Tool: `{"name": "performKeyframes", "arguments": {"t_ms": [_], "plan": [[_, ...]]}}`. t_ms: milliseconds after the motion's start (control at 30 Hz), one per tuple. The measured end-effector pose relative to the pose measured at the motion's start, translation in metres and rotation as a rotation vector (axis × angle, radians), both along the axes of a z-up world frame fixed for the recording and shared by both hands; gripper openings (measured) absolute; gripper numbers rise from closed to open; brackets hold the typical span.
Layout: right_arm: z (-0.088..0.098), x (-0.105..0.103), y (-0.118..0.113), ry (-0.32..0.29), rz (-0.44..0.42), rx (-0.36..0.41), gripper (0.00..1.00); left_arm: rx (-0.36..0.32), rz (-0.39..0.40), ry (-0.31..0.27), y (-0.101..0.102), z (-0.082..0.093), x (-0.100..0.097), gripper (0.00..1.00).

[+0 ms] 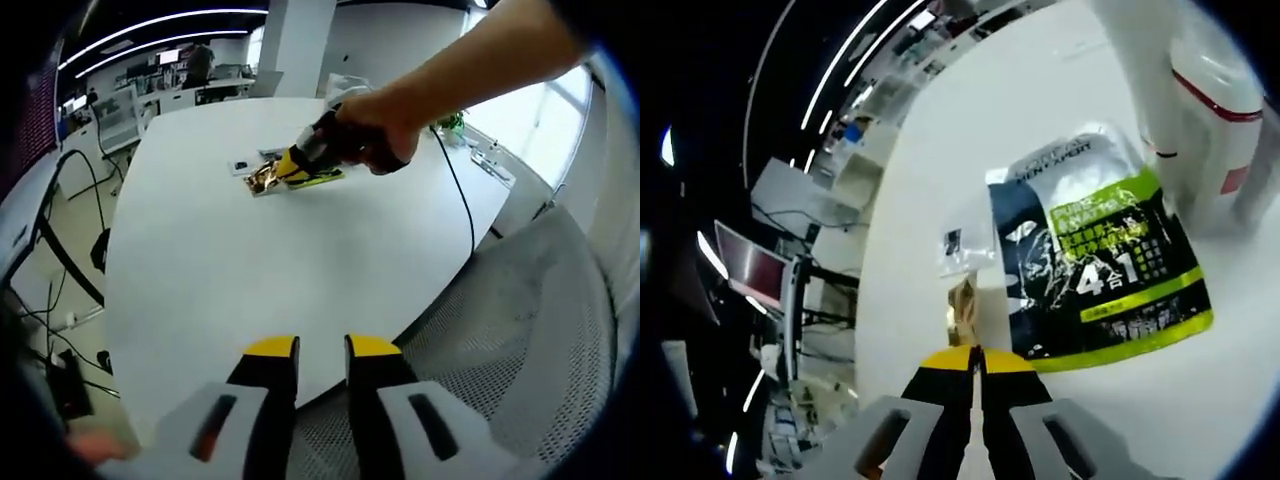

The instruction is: Arrange the skincare products in the storage area until every visible bottle or jar stands upright without overlapping.

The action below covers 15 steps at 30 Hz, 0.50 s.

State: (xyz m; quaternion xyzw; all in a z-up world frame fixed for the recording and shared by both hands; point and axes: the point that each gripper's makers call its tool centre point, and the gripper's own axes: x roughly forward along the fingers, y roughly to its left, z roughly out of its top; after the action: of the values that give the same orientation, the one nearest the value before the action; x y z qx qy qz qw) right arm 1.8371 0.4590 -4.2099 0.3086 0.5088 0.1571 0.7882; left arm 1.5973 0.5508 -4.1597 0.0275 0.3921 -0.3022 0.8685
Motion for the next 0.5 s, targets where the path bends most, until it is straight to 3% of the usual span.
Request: {"name": "performKeyframes", "arguments": {"t_ms": [500], "plan": [[-0.0038,0.0002,-0.0043,-0.020,0.086,-0.095,0.12,0.017,-0.022,-0.014,-0.0005,-0.0001,0.0001,0.10]]}}
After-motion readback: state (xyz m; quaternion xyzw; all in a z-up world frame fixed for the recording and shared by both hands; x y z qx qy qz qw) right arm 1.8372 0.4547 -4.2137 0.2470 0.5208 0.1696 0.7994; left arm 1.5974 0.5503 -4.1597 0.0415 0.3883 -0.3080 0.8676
